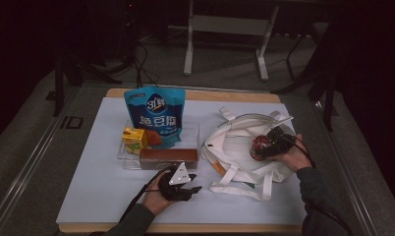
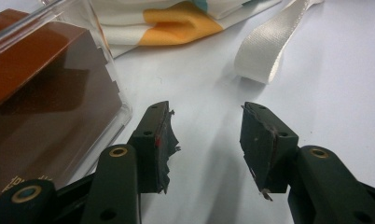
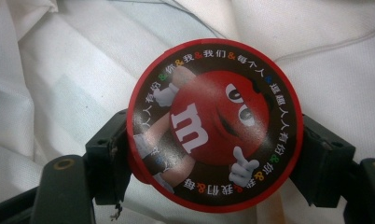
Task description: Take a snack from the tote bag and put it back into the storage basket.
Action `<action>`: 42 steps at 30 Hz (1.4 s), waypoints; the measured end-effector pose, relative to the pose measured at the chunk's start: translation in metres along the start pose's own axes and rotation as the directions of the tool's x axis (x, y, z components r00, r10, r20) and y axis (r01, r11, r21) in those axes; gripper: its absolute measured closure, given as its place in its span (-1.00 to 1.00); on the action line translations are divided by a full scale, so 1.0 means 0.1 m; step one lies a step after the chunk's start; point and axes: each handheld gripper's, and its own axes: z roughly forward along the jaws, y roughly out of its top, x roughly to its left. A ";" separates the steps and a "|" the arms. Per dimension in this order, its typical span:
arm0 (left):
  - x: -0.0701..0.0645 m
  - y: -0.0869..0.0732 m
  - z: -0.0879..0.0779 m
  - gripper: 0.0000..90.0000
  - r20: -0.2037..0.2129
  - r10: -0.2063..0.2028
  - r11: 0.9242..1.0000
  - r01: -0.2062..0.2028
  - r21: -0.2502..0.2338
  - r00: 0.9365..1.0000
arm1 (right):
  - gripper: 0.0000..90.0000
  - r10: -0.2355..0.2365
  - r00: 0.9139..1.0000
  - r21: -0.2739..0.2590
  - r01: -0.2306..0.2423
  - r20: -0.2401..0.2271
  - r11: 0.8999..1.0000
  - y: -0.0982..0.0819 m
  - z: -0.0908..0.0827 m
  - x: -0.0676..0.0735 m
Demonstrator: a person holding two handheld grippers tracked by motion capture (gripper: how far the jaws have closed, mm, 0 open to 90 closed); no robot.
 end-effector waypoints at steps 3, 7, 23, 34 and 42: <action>0.00 0.00 0.00 0.17 0.000 -0.001 1.000 0.001 0.000 1.000 | -0.44 0.004 1.000 -0.001 -0.004 0.003 1.000 0.00 0.00 0.00; 0.00 0.00 0.00 0.17 0.001 -0.001 1.000 0.001 0.000 1.000 | -0.44 0.004 1.000 -0.006 -0.004 0.001 1.000 -0.01 -0.01 0.02; 0.00 0.00 0.00 0.17 0.001 -0.001 1.000 0.001 0.000 1.000 | -0.44 -0.005 1.000 -0.017 0.004 -0.030 1.000 -0.05 -0.04 0.07; 0.00 0.00 0.00 0.17 0.001 -0.002 1.000 0.002 0.000 1.000 | -0.44 -0.005 1.000 -0.020 0.005 -0.029 1.000 -0.07 -0.11 0.06; 0.00 0.00 0.00 0.17 0.000 -0.002 1.000 0.002 0.000 1.000 | -0.44 -0.010 0.999 -0.028 0.010 -0.032 1.000 -0.05 -0.16 0.07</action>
